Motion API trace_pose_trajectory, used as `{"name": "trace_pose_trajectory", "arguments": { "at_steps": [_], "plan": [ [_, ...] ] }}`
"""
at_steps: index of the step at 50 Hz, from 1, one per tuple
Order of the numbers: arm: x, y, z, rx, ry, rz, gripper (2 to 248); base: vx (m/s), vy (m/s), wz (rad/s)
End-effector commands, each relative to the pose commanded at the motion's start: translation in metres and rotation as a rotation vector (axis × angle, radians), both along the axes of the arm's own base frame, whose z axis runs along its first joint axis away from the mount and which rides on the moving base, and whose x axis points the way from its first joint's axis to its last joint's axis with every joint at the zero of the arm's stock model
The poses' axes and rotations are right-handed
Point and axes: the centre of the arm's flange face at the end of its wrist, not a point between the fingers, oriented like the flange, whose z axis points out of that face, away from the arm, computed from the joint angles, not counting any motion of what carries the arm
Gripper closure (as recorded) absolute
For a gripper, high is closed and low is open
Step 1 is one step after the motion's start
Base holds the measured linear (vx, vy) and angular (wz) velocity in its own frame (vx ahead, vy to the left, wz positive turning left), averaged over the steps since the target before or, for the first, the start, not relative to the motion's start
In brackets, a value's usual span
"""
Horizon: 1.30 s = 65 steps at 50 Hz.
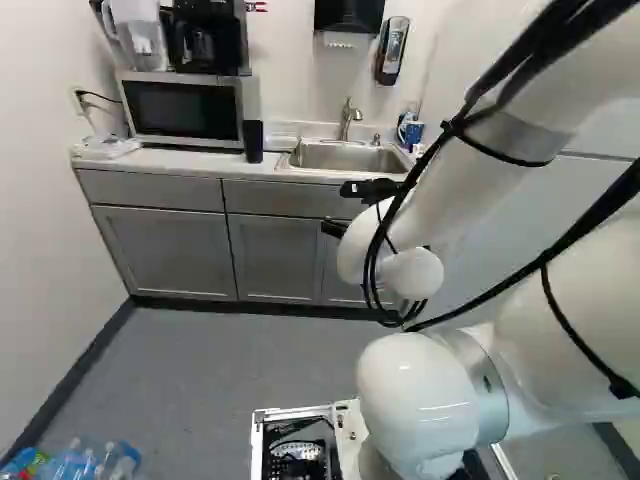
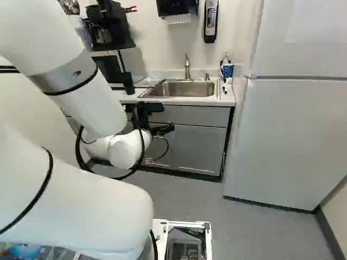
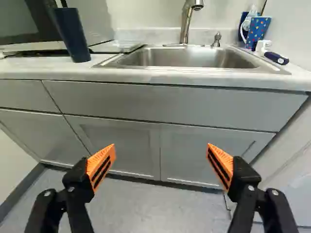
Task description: Rinse the cup and place it in the tray
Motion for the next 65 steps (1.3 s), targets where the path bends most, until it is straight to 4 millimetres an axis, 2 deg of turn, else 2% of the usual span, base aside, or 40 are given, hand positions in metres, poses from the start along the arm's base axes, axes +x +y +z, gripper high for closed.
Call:
{"name": "trace_pose_trajectory", "arguments": {
  "at_steps": [18, 33, 65],
  "plan": [
    [0.006, 0.0, 0.002, 0.0, -0.002, -0.001, 3, 0.0, 0.0, 0.0],
    [0.028, -0.003, 0.017, 0.0, -0.034, -0.009, 3, 0.0, 0.0, 0.0],
    [0.058, -0.007, 0.05, -0.001, -0.112, -0.021, 3, 0.0, 0.0, 0.0]
  ]
}}
